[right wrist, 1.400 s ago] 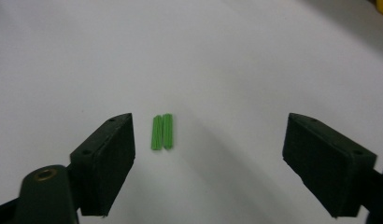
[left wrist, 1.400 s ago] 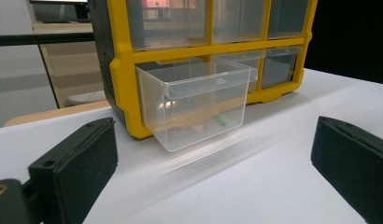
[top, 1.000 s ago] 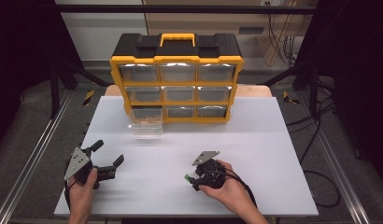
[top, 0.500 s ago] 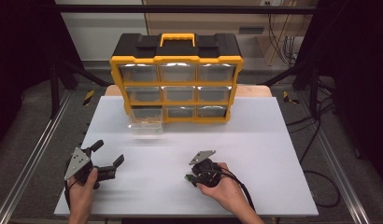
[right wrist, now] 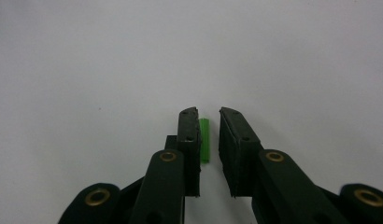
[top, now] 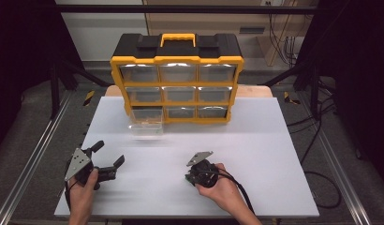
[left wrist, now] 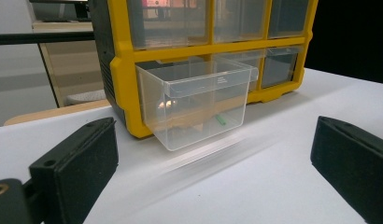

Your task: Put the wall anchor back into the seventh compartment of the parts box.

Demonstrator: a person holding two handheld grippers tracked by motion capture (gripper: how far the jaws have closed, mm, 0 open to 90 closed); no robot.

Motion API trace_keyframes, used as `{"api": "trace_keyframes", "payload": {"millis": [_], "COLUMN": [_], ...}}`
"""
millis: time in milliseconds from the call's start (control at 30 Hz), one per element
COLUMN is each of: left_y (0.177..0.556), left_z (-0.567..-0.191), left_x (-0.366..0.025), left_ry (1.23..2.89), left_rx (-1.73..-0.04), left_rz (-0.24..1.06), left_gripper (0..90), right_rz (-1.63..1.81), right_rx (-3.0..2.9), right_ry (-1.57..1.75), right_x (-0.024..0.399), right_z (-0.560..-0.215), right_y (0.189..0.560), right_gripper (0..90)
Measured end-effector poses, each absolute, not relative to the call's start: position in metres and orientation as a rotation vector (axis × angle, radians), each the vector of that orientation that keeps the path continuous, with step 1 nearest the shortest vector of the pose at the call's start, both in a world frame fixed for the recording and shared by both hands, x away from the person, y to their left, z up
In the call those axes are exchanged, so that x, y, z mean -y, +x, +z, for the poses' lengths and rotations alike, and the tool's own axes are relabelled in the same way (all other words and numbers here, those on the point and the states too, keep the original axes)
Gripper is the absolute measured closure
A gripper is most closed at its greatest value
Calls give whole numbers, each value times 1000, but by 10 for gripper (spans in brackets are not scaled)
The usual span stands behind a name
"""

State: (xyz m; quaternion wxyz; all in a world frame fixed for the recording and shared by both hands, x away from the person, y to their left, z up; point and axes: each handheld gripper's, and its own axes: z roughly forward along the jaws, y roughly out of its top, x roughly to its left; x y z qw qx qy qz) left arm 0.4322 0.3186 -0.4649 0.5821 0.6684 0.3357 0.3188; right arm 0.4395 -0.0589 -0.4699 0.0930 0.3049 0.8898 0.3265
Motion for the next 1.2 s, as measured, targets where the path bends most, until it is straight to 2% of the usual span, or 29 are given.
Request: {"api": "trace_keyframes", "payload": {"millis": [533,800,1200], "left_y": [432,432,432], "left_z": [-465,-465,-465], "left_x": [-318,-318,-318], "left_ry": [1563,1564,1566], "left_rx": [-784,-784,-786], "left_rz": [740,739,740], "left_gripper": [9,9,9], "right_rz": [998,1205,1332], "right_rx": [-2632,-2507,-2384], "right_ry": [919,959,939], "right_x": [65,75,72], "right_z": [-476,-460,-430], "right_y": [444,450,466], "right_gripper": [848,849,848]}}
